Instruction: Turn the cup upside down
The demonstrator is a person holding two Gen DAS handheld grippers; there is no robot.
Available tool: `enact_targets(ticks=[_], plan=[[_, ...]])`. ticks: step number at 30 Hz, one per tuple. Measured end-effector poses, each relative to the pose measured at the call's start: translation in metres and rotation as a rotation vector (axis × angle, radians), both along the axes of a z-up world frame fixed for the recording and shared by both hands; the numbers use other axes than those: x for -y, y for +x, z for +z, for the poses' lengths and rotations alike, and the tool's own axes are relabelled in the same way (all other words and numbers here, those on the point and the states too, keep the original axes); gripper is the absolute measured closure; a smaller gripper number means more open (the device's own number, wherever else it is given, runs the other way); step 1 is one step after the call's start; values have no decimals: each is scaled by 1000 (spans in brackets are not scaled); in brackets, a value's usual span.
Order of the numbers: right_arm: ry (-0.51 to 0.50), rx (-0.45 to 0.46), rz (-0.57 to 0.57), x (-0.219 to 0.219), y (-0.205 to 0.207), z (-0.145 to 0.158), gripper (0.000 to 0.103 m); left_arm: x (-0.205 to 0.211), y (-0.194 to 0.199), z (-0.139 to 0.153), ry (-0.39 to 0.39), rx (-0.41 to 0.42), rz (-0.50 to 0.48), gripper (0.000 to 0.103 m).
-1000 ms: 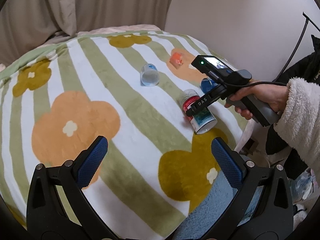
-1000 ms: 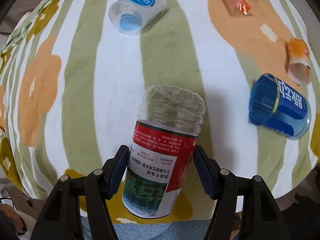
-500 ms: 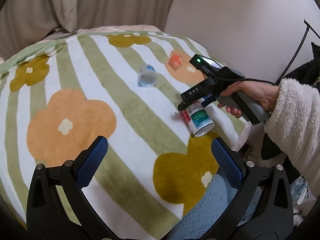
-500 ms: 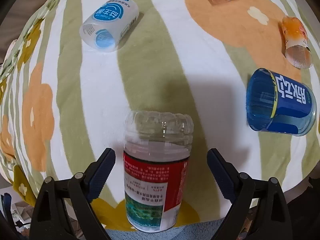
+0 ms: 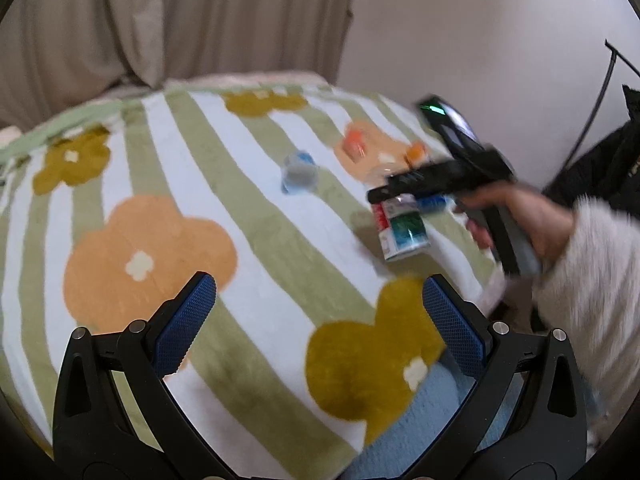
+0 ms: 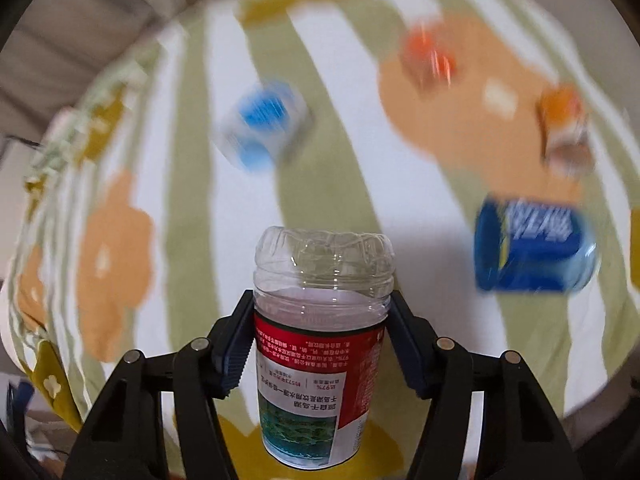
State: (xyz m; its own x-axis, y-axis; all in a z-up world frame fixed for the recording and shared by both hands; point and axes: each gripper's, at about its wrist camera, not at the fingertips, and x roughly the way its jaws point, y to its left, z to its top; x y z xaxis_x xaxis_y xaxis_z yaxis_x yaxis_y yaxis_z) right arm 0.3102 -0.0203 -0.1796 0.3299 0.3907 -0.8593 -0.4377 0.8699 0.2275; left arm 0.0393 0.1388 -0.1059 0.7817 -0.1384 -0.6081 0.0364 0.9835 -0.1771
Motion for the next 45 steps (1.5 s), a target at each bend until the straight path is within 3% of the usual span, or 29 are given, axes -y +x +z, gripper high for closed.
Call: enact_targets(ticks=[4, 8, 11, 21, 33, 35, 37, 45], plan=[[142, 299, 19, 17, -39, 6, 44, 2, -5, -4, 16, 77, 51, 0], [201, 506, -2, 13, -56, -22, 44, 6, -4, -8, 31, 108, 65, 0], [207, 600, -32, 18, -69, -28, 44, 13, 0, -7, 62, 128, 63, 0], [183, 640, 36, 36, -95, -24, 44, 38, 6, -7, 141, 148, 36, 0], [155, 617, 30, 45, -112, -27, 43, 46, -2, -3, 109, 148, 4, 0], [139, 630, 19, 43, -114, -26, 33, 46, -3, -1, 109, 152, 3, 0], [132, 639, 12, 42, -116, -25, 0, 46, -6, 1, 103, 162, 1, 0], [178, 593, 0, 56, -126, -14, 0, 48, -13, 10, 97, 187, 10, 0]])
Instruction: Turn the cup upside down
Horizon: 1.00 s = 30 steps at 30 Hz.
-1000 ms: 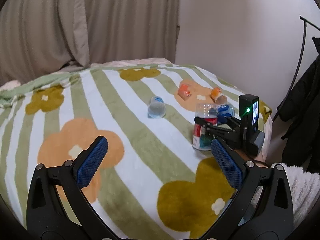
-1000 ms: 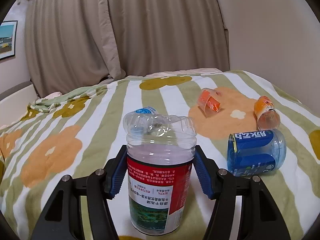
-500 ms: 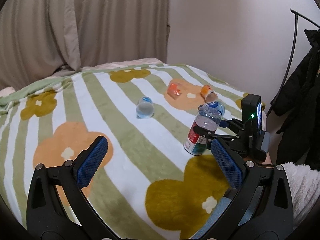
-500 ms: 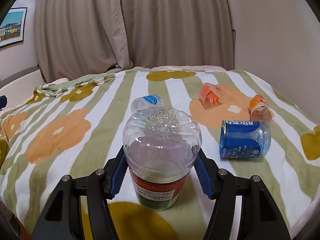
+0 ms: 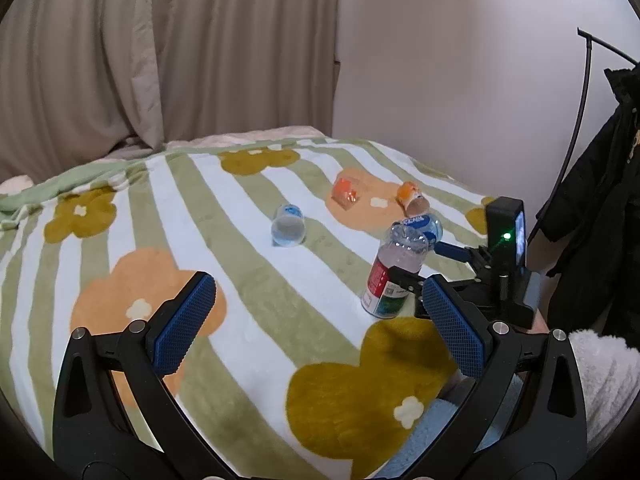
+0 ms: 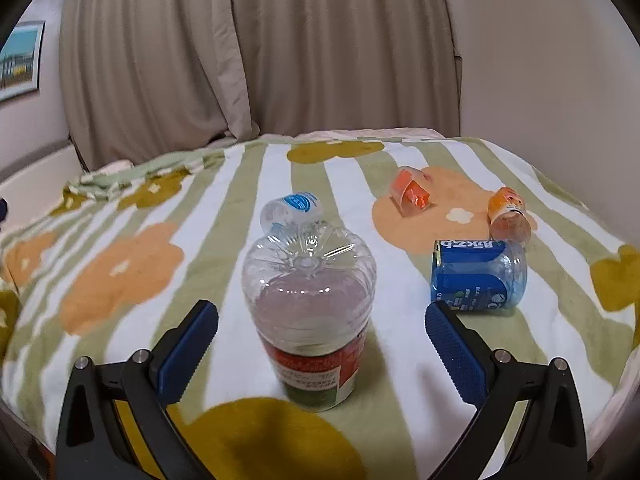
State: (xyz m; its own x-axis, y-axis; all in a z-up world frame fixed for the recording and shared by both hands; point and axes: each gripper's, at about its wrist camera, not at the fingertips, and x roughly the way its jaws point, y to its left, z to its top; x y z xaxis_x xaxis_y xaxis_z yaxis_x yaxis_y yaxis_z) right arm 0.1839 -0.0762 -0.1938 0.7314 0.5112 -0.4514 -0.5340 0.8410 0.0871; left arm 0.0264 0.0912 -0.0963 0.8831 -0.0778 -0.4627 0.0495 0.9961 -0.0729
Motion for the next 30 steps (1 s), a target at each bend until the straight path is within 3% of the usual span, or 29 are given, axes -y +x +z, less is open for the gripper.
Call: enact_targets(ticks=[5, 11, 17, 20, 24, 27, 30], plan=[[-12, -9, -8, 8, -25, 23, 0, 5, -11, 11, 4, 29, 24, 0], [-21, 110, -37, 31, -82, 88, 0, 9, -19, 49, 19, 129, 47, 0], [21, 270, -230, 66, -139, 167, 0, 24, -11, 102, 51, 264, 54, 0], [58, 291, -319, 84, -155, 186, 0, 34, -11, 113, 44, 290, 51, 0], [26, 328, -427, 95, -168, 189, 0, 44, -17, 109, 43, 288, 78, 0], [4, 326, -458, 100, -174, 182, 0, 51, -23, 105, 31, 317, 51, 0], [12, 318, -464, 106, -177, 179, 0, 60, -26, 105, 70, 337, 73, 0]])
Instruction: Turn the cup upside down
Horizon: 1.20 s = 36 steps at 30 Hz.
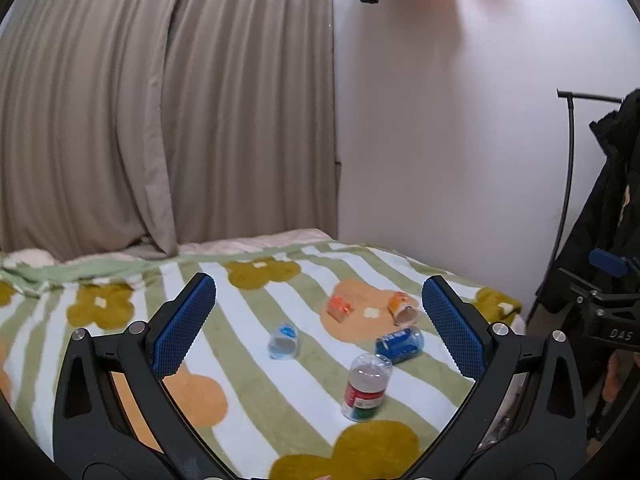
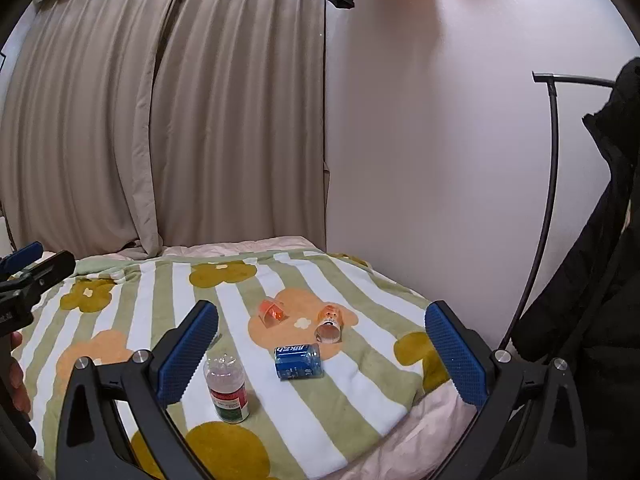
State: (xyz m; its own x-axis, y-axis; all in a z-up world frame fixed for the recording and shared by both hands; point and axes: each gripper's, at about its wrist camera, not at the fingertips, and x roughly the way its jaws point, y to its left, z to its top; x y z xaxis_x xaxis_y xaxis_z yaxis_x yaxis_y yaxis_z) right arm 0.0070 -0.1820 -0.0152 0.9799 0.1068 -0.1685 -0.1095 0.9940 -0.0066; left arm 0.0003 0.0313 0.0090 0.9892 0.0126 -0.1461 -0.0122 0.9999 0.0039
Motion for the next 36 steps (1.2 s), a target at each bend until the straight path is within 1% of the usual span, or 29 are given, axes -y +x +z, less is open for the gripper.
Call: enact_targets(ticks=[7, 12, 36], plan=[[17, 9, -11, 2, -2, 3, 0, 4, 0, -4, -7, -24, 2, 0], [13, 12, -28, 1, -3, 4, 0, 4, -2, -2, -32, -25, -23, 0], [21, 0, -24, 2, -1, 9, 0, 9, -9, 1, -21, -7, -24, 0]])
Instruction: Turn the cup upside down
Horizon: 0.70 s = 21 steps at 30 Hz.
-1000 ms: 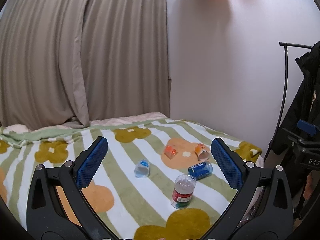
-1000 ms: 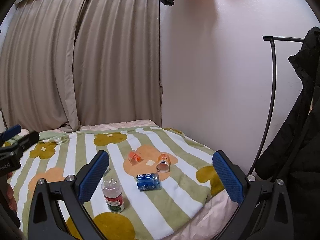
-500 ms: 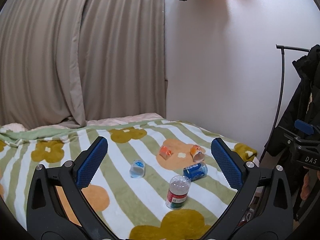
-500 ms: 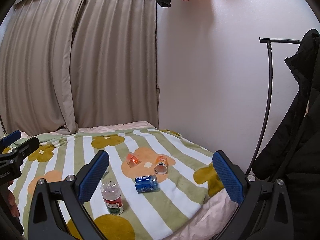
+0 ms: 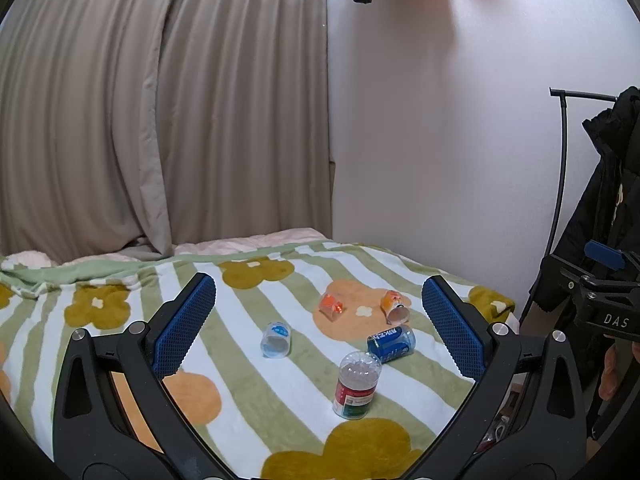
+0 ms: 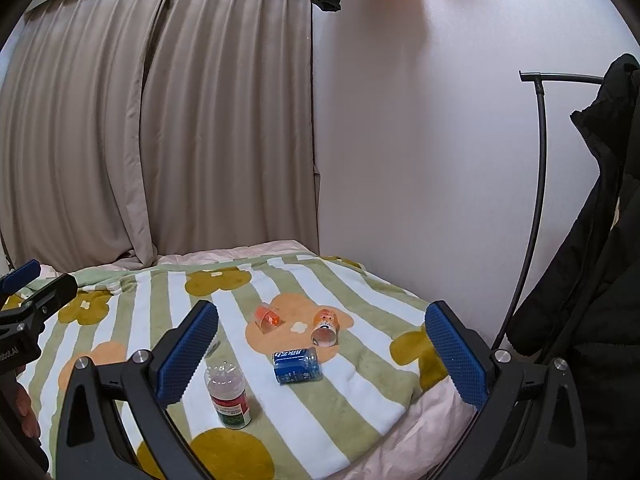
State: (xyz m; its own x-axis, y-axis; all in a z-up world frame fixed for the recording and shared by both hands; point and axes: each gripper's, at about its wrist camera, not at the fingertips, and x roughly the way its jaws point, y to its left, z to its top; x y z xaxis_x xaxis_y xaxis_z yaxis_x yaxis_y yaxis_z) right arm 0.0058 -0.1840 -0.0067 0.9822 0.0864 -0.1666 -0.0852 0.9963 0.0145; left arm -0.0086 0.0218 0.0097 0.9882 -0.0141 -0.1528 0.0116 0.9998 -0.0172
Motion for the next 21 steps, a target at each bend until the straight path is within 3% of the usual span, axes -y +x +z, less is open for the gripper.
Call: enact_targets(ticks=[21], plan=[[2, -3, -2, 0, -1, 0, 0, 1, -2, 0, 8, -3, -6, 0]])
